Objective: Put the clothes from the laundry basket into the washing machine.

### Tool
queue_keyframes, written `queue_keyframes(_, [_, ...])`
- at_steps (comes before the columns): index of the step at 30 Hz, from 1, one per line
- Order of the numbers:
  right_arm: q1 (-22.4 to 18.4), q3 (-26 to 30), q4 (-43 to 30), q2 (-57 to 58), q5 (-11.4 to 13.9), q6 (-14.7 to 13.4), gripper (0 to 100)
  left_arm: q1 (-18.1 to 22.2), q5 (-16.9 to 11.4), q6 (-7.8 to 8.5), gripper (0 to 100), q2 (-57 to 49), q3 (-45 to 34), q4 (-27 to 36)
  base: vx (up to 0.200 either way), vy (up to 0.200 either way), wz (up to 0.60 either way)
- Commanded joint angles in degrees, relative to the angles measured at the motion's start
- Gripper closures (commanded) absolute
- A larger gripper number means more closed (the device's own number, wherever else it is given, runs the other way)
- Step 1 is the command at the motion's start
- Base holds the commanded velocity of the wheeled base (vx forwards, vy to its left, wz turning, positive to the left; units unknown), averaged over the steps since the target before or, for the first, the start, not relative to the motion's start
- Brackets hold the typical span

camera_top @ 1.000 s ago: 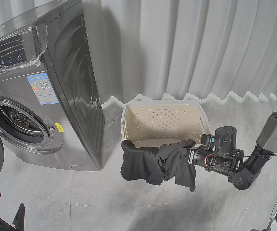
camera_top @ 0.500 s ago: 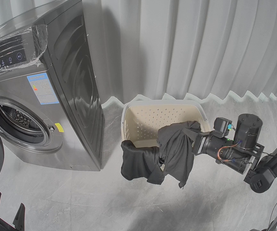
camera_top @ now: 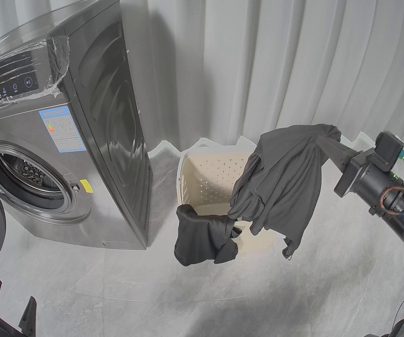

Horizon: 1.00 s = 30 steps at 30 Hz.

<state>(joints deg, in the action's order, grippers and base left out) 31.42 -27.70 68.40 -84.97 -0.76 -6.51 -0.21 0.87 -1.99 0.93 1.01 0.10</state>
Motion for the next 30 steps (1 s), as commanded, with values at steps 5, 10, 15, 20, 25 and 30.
queue_keyframes(5, [-2.32,-0.87,-0.29,3.67,0.49,2.38,100,0.03,0.01,-0.03,0,-0.84,-0.92,-0.01,0.000,0.000,0.00])
queue_keyframes(10, [-2.50,2.21,-0.02,2.70,-0.21,4.22,100,0.03,-0.07,-0.12,0,-0.84,-0.92,-0.01,-0.120,0.000,0.00])
queue_keyframes(15, [-2.67,2.03,-0.02,3.14,-2.06,4.31,100,0.03,-0.07,-0.12,0,-0.84,-0.92,-0.01,-0.200,0.000,0.00])
queue_keyframes(20, [-2.85,2.12,0.24,3.32,-2.06,3.79,100,0.03,0.01,-0.21,0,-0.84,-0.92,-0.01,-0.040,0.000,0.00])
queue_keyframes(25, [-2.85,2.12,0.50,3.32,-1.97,3.70,100,0.03,-0.16,-0.21,0,-0.84,-0.92,-0.01,0.000,0.120,0.00])
queue_keyframes(30, [-2.85,2.03,0.24,3.76,-1.88,3.70,100,0.03,-0.16,-0.21,0,-0.84,-0.92,-0.01,0.000,0.200,0.00])
